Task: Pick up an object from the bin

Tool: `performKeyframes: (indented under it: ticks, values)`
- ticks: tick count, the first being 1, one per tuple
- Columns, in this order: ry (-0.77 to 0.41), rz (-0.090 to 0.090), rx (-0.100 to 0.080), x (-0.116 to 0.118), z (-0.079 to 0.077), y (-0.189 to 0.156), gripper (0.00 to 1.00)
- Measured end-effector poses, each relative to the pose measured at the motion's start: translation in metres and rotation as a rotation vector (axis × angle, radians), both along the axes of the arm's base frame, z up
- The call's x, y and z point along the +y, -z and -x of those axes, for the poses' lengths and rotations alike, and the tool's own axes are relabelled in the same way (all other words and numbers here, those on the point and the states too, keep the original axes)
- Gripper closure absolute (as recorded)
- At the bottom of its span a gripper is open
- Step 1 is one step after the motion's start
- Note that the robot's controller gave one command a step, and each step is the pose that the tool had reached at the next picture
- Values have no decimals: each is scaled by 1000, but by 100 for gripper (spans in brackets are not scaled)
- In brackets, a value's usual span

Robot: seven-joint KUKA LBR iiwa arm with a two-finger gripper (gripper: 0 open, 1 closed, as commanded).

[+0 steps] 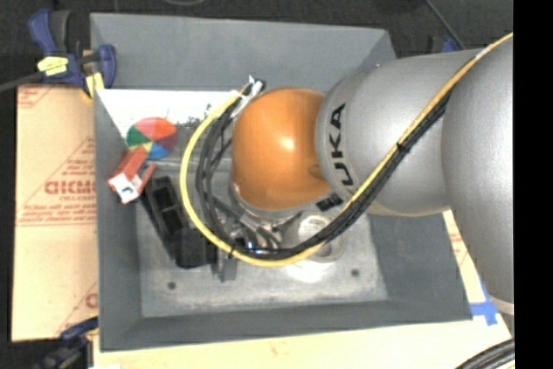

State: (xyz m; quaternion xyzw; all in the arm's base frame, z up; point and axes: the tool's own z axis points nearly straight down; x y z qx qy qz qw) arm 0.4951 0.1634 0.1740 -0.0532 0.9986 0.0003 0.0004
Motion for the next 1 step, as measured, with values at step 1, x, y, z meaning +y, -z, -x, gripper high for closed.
performKeyframes:
  ticks: [1]
  values:
    - [-8,5,12,-9,8,-45,100]
